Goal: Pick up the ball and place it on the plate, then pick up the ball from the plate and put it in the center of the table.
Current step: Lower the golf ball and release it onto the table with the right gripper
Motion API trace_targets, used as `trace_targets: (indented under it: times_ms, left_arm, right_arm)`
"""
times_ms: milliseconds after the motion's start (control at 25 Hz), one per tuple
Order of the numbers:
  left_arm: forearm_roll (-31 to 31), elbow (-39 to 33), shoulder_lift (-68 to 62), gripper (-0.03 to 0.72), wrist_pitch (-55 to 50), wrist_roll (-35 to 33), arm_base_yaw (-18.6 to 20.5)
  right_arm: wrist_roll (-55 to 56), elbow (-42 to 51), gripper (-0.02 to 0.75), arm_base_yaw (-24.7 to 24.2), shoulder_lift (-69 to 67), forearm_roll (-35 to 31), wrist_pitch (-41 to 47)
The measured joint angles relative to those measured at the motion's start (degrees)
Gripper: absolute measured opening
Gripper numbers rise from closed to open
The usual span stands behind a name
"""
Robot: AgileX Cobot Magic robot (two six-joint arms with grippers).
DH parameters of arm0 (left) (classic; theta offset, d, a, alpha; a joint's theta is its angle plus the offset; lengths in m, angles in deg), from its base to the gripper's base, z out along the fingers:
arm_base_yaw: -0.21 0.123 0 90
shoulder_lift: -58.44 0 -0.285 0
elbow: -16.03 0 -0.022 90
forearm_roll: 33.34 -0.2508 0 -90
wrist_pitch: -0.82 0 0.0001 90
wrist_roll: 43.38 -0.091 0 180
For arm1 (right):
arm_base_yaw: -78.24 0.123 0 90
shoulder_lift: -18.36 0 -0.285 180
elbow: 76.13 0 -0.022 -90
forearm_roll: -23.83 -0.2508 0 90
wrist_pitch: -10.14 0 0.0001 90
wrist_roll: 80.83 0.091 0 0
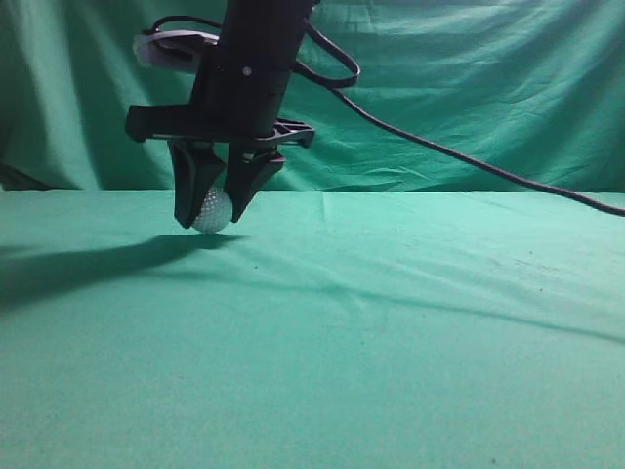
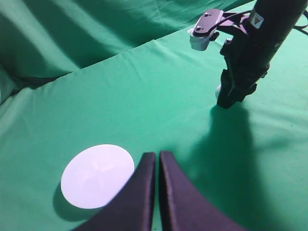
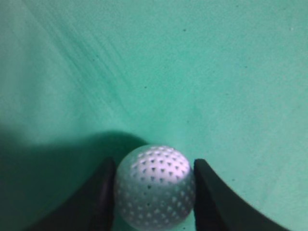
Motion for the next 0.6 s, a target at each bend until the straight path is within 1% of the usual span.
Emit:
trace_targets:
  times_ms: [120,160,280,320,360,400,600]
  left_arm:
    - [0.0,0.0,0.0,0.000,0.0,0.0,0.0]
    - [0.0,0.0,0.0,0.000,0.0,0.0,0.0]
    - [0.0,0.0,0.0,0.000,0.0,0.0,0.0]
    - [0.0,0.0,0.0,0.000,0.0,0.0,0.0]
    - [0.0,0.0,0.0,0.000,0.0,0.0,0.0]
    - [0.0,0.0,0.0,0.000,0.0,0.0,0.0]
    - [0.0,0.0,0.0,0.000,0.0,0.0,0.0]
  right_arm:
    - [0.0,-0.1,0.315,0.0,-0.1,-0.3,0.0]
    - [0.0,-0.1,0.377,0.0,-0.1,-0.4,0.0]
    - [0.0,-0.1,0.501,0.0,-0.1,-0.8,0.0]
    - [0.0,-0.1,0.540,0.0,-0.1,-0.9,0.0]
    - [0.0,-0.1,0.562,0.0,-0.1,-0.9,0.0]
    - [0.0,-0.1,0.549,0.0,0.0,-0.9,0.2]
    - [0.0,-2.0,0.549,0.0,4.7,-0.7,3.5]
